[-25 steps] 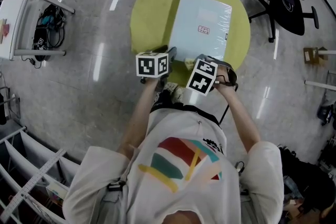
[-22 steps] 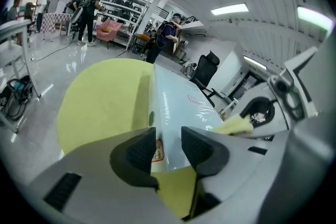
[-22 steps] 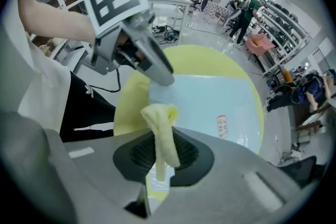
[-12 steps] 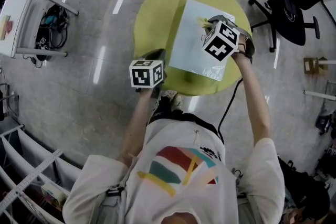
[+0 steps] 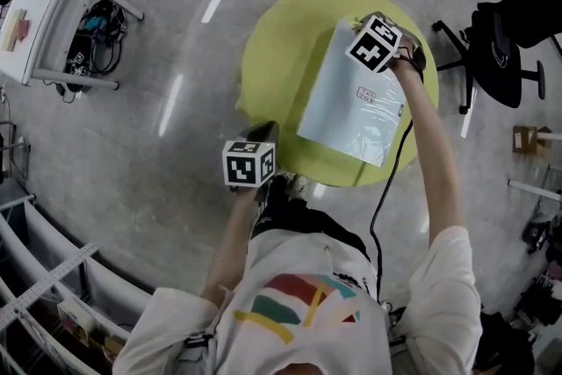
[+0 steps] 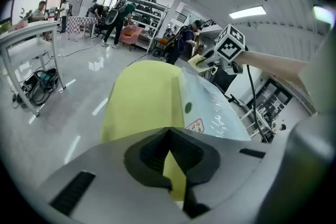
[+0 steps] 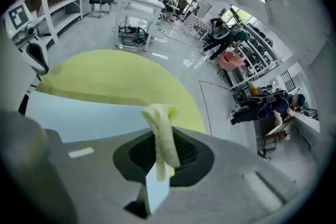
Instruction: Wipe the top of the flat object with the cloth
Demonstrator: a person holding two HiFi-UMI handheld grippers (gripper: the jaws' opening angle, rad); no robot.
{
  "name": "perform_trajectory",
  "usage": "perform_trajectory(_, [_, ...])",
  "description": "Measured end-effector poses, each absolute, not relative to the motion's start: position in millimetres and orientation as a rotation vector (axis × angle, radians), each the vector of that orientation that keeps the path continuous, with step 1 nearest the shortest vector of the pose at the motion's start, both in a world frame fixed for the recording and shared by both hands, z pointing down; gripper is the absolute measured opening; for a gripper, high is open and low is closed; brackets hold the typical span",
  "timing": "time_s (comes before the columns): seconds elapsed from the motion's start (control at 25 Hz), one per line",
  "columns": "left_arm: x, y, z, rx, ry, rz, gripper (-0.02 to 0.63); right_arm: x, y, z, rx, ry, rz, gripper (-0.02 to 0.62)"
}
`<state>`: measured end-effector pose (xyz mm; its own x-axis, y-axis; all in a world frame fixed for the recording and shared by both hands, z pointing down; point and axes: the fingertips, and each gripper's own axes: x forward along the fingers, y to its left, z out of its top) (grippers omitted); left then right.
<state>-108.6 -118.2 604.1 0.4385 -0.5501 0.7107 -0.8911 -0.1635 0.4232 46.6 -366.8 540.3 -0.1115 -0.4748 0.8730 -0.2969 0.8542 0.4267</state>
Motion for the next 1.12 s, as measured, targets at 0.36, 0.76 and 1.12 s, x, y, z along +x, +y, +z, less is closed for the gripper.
perform_trajectory(0.36, [-111, -115, 619, 1.811, -1.215, 0.493, 0.014, 45, -381, 573, 0.576, -1.675, -0.111, 0.028])
perform_trajectory(0.76, [-105, -127, 612, 1.845, -1.188, 0.467, 0.014, 23, -345, 573, 0.478, -1.71, -0.073, 0.028])
perform_trajectory(1.12, [-104, -136, 595, 1.884, -1.215, 0.452, 0.014, 7, -272, 572, 0.368, -1.743, -0.047, 0.028])
